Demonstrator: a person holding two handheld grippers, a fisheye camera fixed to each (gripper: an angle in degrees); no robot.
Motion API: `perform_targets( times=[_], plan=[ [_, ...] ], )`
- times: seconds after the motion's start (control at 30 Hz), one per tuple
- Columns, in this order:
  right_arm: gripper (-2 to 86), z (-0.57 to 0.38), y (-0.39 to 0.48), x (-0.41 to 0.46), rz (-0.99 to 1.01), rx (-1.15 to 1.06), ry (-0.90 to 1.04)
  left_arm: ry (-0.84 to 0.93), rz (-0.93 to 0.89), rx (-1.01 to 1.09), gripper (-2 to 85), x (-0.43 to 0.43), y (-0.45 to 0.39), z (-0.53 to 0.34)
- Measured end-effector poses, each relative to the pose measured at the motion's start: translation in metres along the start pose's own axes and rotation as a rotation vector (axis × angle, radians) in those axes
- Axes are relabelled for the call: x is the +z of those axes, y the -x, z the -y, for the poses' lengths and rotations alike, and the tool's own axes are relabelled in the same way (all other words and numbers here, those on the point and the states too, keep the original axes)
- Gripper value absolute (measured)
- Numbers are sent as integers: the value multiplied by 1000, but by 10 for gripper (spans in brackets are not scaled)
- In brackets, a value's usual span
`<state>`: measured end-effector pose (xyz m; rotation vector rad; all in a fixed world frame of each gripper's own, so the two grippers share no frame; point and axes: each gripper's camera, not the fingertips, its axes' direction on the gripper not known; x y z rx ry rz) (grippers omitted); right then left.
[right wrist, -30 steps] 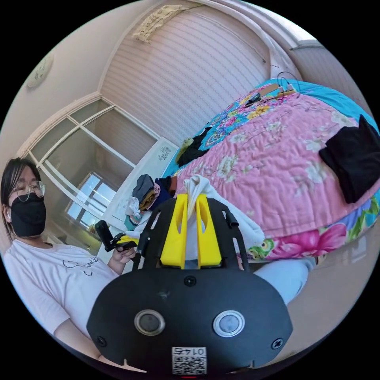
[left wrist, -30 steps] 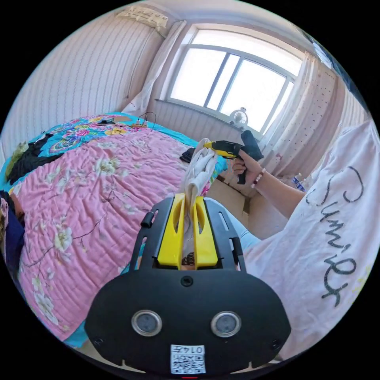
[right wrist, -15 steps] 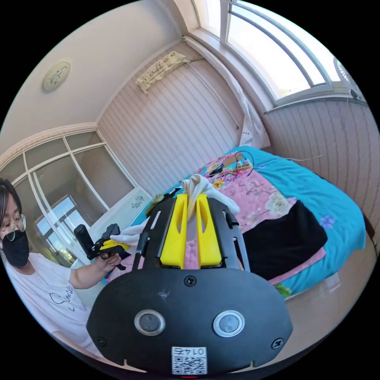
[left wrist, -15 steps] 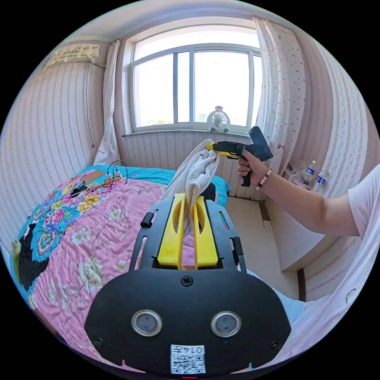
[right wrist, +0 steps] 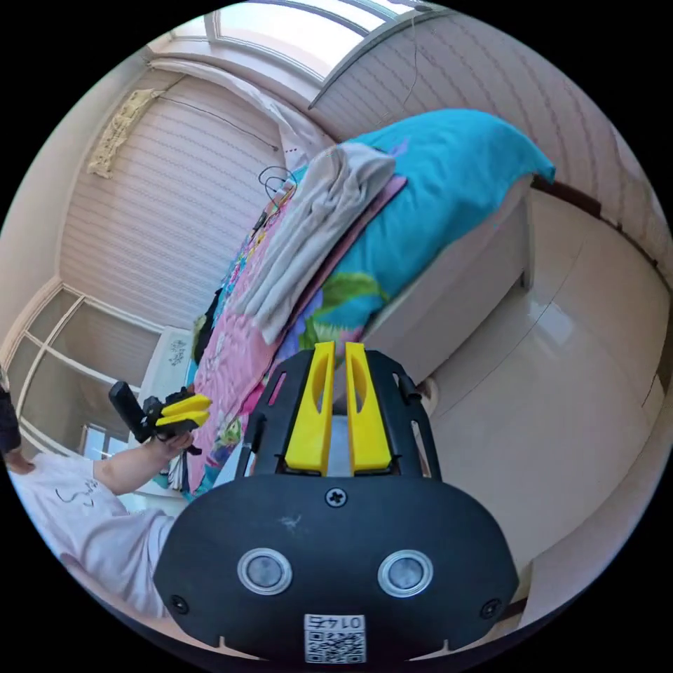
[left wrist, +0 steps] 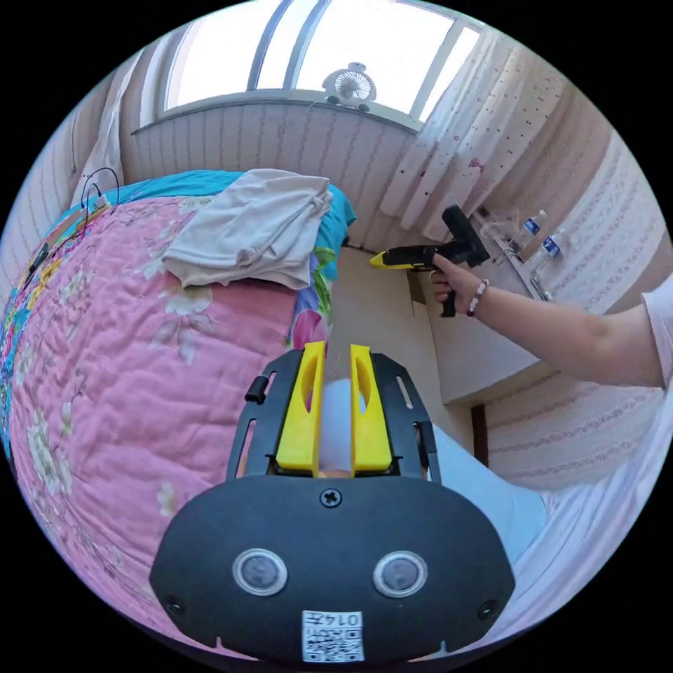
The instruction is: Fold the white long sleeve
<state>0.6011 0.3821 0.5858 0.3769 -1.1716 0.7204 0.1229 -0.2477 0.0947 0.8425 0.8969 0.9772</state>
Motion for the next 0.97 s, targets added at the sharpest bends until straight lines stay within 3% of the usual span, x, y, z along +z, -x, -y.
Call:
perform_targets(
  times=[0.17,0.43,0.57,0.7,0.97],
  plan=[
    [15,-91,29,27,27,0,94,-112,-91,-197,53,-75,-7,-97],
    [33,-107,176,77,-120,-500,207,-301,347,-366,-5,-214,-40,-232],
    [63,-138,272,144,-183,-765,227,-391,587,-524,-7,-291,-49,-303],
    [99,-198,365,222,-9,-941,311,-433,886,-715,5,-365,-63,-382],
    [121,-338,548,341,278,-1381,569,-476,1150,-995,67,-477,-64,-510]
  ],
)
